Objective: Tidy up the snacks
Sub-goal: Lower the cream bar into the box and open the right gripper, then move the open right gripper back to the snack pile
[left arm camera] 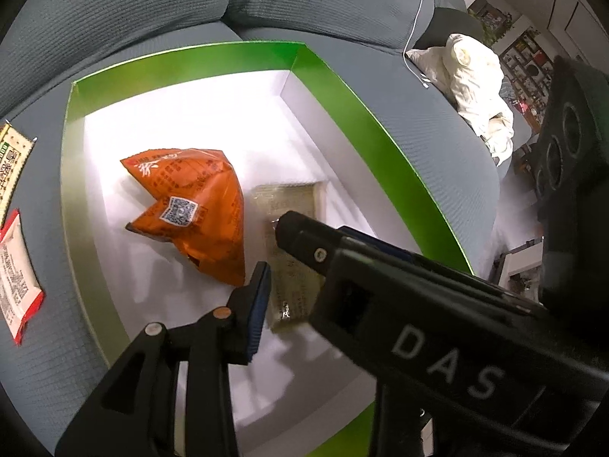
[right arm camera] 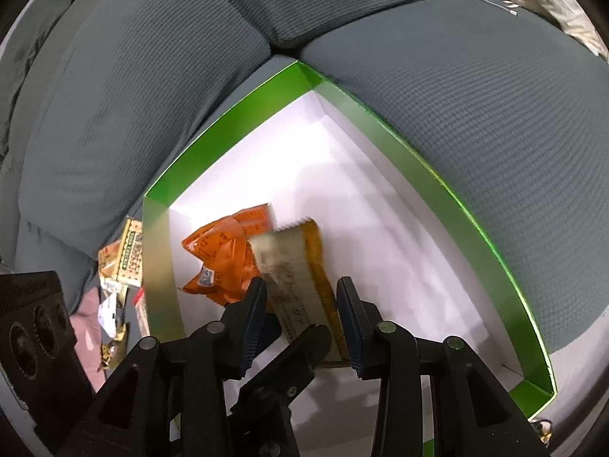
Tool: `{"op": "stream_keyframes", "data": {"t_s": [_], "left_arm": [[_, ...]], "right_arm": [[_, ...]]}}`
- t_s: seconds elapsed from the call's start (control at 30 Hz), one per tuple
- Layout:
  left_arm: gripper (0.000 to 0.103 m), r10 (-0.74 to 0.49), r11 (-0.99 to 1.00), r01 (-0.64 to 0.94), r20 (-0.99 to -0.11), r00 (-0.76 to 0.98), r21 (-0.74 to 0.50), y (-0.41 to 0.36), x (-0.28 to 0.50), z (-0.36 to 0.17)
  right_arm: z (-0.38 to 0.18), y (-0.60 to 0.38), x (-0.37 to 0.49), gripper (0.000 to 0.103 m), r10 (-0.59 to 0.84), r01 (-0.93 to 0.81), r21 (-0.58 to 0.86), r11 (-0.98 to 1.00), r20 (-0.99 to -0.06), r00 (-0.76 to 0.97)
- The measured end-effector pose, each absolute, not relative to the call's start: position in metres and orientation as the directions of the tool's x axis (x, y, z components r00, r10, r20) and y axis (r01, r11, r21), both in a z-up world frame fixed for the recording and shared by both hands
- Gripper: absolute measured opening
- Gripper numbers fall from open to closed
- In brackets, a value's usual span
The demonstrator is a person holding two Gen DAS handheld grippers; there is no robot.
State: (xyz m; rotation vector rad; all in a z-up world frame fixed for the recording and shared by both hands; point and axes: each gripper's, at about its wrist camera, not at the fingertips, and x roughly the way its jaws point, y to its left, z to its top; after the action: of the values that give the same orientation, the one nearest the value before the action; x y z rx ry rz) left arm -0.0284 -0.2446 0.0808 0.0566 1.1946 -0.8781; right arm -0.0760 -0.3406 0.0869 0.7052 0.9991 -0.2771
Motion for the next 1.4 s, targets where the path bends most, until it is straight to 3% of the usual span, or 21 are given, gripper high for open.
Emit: {"op": "stream_keyframes", "data": {"t_s": [0.27,0.3,0.37,0.4,0.57,0.73,0.83,1.0,1.17,1.27,1.4], "left_arm": [[0.047,-0.581,0.688,0.611,-0.801,0.142,-0.391,-0.232,-0.035,0.097],[0.051,-0.576,0.696,0.613,-0.800,0.166,-0.374,-0.228,-0.035,0.100],[0.073,-0.545,0.735,0.604,-0.798,0.257,-0.308,-0.217,-0.037,0.106],[0.076,-0.542,0.748,0.594,-0.789,0.290,-0.296,-0.210,-0.036,0.108],[0.083,-0.622,0.730,0.556,-0.724,0.298,-0.398,-0.171,-0.033,0.120],[0.086,-0.521,0.831,0.481,-0.698,0.492,-0.281,-0.123,-0.037,0.139],[0.099,-0.471,0.864,0.441,-0.698,0.539,-0.242,-0.095,-0.034,0.138],[0.099,-0.305,0.935,0.339,-0.725,0.618,-0.105,-0.035,-0.025,0.121],[0.099,-0.222,0.975,0.115,-0.754,0.618,-0.193,0.040,0.002,0.090],[0.099,-0.168,0.973,-0.024,-0.776,0.608,-0.229,0.074,0.012,0.078],[0.099,-0.172,0.954,-0.097,-0.783,0.598,-0.284,0.101,0.017,0.078]], "right_arm": [[0.099,-0.344,-0.085,0.050,0.077,0.517,0.440,0.735,-0.811,0.581],[0.101,-0.343,-0.085,0.057,0.073,0.513,0.443,0.735,-0.804,0.590],[0.104,-0.341,-0.086,0.070,0.057,0.514,0.439,0.737,-0.798,0.599],[0.104,-0.341,-0.086,0.073,0.049,0.517,0.440,0.734,-0.794,0.606],[0.105,-0.339,-0.083,0.073,0.053,0.512,0.445,0.735,-0.790,0.610],[0.112,-0.328,-0.081,0.076,-0.001,0.502,0.396,0.769,-0.784,0.621],[0.116,-0.319,-0.078,0.078,-0.029,0.489,0.361,0.794,-0.781,0.624],[0.125,-0.301,-0.073,0.079,-0.044,0.440,0.342,0.830,-0.747,0.663],[0.141,-0.267,-0.069,0.079,-0.048,0.367,0.307,0.878,-0.706,0.706],[0.153,-0.224,-0.063,0.086,-0.006,0.251,0.244,0.937,-0.704,0.710],[0.147,-0.175,-0.022,0.087,0.178,0.145,0.349,0.926,-0.741,0.647]]}}
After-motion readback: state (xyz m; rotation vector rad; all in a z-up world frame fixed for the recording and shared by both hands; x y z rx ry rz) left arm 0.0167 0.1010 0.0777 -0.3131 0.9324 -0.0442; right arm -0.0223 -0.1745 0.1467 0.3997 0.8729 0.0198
